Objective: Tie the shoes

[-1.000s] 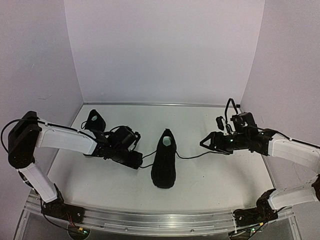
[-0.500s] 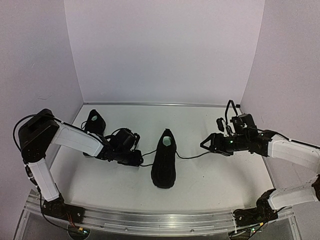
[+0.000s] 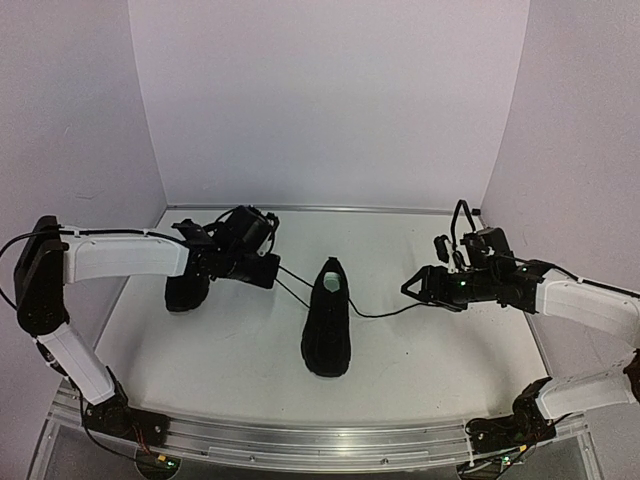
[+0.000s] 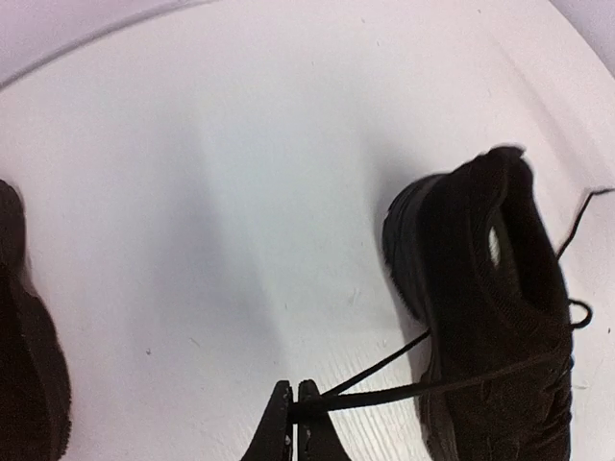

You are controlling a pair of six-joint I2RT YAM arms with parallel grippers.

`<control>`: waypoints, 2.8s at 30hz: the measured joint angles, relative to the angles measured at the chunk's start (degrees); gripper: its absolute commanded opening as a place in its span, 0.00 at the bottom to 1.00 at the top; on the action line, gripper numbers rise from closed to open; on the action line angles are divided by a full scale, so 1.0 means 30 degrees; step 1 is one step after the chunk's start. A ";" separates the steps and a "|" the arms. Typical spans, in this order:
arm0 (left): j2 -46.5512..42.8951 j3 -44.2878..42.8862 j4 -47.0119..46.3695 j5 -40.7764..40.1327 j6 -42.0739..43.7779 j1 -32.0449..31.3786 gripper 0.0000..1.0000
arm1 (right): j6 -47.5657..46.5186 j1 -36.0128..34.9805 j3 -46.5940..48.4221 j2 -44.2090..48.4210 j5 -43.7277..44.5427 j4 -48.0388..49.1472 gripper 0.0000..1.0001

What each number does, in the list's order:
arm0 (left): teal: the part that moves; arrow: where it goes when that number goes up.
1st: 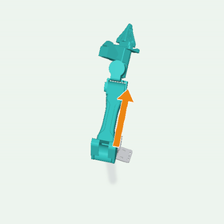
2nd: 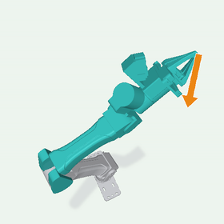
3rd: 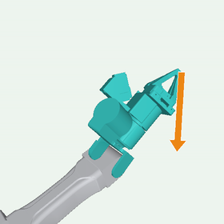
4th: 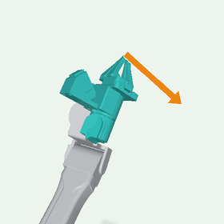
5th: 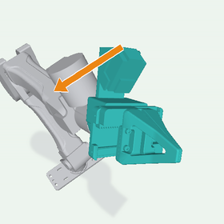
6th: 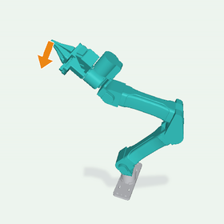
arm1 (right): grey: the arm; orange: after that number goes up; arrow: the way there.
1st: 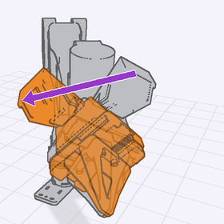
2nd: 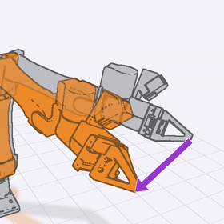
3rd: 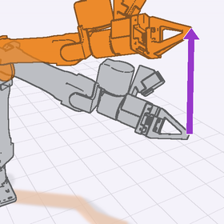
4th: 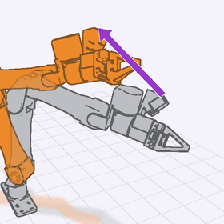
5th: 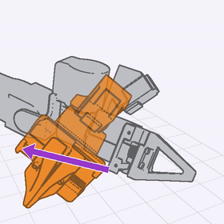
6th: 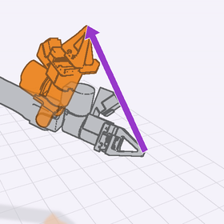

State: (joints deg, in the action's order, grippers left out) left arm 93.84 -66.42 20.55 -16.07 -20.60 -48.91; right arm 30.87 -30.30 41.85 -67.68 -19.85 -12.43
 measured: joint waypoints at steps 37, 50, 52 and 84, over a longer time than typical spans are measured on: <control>-0.2552 0.4214 0.2059 0.1745 0.0687 0.0613 0.66 | -0.3714 0.0015 0.4798 -0.6940 0.2591 -0.1493 0.70; 0.0942 0.4323 -0.0414 0.4509 -0.0464 0.0584 0.67 | -0.8230 0.0350 0.8907 -1.2674 0.3158 -0.4016 0.71; 0.1377 0.4323 -0.0414 0.4635 -0.0568 0.0591 0.68 | -0.8701 0.0350 0.9075 -1.2945 0.3307 -0.4556 0.72; 0.2965 0.3344 -0.1086 0.4788 -0.0768 0.0853 0.55 | -1.2779 0.0708 1.0994 -1.5475 0.4549 -0.8190 0.41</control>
State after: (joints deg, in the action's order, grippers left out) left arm 102.74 -56.39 17.29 -1.71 -22.91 -46.35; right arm -7.46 -28.18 74.83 -114.10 -6.20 -36.99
